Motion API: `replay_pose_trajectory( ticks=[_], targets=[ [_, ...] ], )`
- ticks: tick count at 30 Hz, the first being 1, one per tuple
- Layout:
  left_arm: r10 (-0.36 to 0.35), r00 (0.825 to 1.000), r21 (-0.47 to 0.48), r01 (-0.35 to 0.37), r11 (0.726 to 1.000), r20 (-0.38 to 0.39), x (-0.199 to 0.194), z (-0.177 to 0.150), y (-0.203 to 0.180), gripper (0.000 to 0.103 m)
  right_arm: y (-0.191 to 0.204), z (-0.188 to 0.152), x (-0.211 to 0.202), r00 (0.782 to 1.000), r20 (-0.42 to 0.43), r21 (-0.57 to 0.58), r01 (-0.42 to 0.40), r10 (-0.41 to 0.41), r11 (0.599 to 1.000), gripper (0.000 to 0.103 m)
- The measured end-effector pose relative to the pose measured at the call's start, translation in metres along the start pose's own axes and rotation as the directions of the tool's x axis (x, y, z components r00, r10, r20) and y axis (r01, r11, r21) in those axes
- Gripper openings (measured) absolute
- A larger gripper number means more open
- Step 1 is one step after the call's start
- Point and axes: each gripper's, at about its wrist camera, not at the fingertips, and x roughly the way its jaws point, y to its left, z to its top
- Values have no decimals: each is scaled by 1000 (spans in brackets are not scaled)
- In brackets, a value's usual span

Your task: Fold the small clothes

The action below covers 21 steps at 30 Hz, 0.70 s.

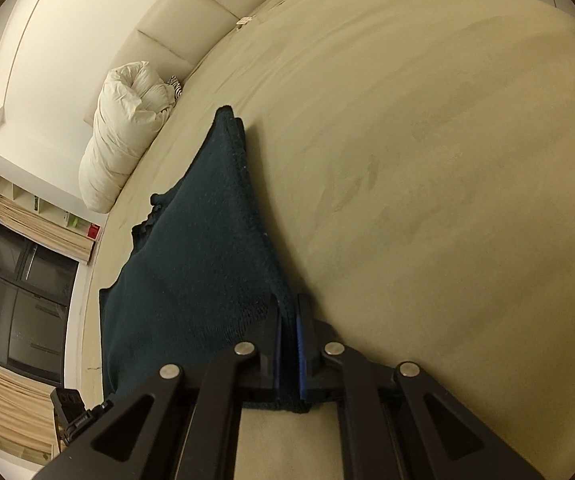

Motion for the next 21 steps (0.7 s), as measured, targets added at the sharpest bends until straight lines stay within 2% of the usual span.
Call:
replay_pose_trajectory(
  ticks=[9, 11, 12, 13, 14, 15, 17, 18, 19, 21],
  targets=[
    [-8, 1000, -29, 9, 1000, 20, -5, -4, 11, 3, -1, 10, 8, 1000, -25, 5, -3, 3, 1000, 6],
    [-11, 1000, -50, 13, 999, 22, -7, -6, 14, 6, 0, 10, 6, 1000, -22, 13, -7, 7, 1000, 13],
    [-18, 1000, -56, 19, 998, 18, -9, -7, 14, 6, 1, 9, 4, 1000, -20, 22, -6, 6, 1000, 22],
    [-19, 1000, -55, 20, 998, 13, -14, -7, 13, 6, 3, 9, -1, 1000, -11, 27, 5, -5, 1000, 34],
    [-11, 1000, -50, 12, 999, 8, -19, -9, 12, 6, 7, 8, -8, 1000, 9, 23, 25, -26, 999, 42],
    [-1, 1000, -44, 1, 999, 5, -26, -10, 11, 6, 12, 8, -17, 997, 46, 7, 58, -58, 998, 53],
    [39, 999, -37, -39, 999, 6, -41, -12, 10, 8, 24, 8, -33, 987, 115, -29, 118, -114, 993, 56],
    [78, 997, -35, -77, 996, 10, -48, -12, 8, 8, 32, 9, -38, 985, 137, -47, 114, -107, 992, 56],
    [107, 994, -23, -107, 994, 22, -56, -8, 3, 8, 40, 11, -41, 987, 144, -62, 81, -71, 995, 56],
    [104, 993, 32, -105, 994, 57, -63, 7, -17, 8, 66, 14, -33, 993, 115, -126, -1, 16, 992, 55]
  ],
)
